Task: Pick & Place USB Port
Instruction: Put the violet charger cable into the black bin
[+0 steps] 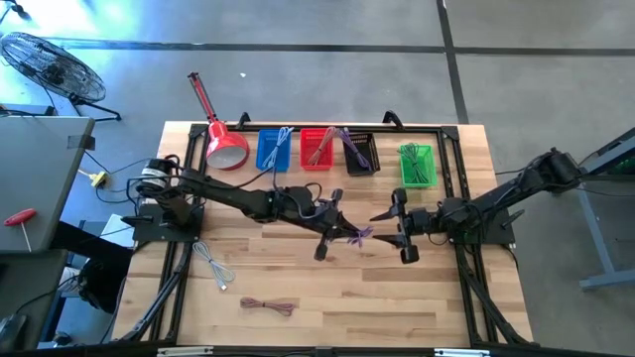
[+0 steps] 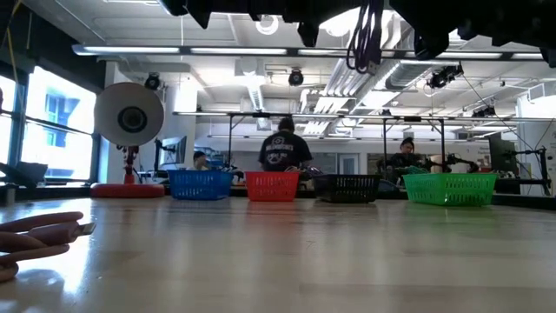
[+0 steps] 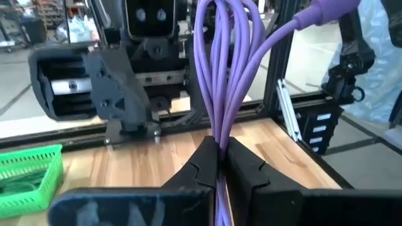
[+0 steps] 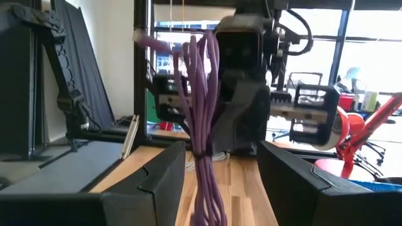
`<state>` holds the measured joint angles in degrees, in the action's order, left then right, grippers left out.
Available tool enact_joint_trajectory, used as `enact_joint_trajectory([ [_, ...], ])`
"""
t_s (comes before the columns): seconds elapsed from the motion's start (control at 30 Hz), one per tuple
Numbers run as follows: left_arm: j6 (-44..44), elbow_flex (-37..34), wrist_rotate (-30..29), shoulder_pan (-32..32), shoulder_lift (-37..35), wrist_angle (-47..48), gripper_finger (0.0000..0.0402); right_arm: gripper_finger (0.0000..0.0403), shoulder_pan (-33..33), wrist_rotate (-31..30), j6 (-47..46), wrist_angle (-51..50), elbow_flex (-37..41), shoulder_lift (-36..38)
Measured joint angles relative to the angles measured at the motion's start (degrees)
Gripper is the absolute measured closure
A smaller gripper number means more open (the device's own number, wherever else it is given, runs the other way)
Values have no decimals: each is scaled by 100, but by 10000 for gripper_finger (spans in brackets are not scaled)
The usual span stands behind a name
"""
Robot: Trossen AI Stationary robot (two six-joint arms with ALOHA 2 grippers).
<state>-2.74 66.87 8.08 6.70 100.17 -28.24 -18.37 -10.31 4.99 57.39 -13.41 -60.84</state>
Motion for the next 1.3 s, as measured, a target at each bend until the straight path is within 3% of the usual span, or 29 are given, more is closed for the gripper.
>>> enact_joint_trajectory([
  [0.63,13,-4,64,20,5,74,396,213,-1,287,134,-488,-1349,-1497],
  [1.3,-3,20,94,17,7,150,396,213,-146,324,408,-774,-1462,-1241],
])
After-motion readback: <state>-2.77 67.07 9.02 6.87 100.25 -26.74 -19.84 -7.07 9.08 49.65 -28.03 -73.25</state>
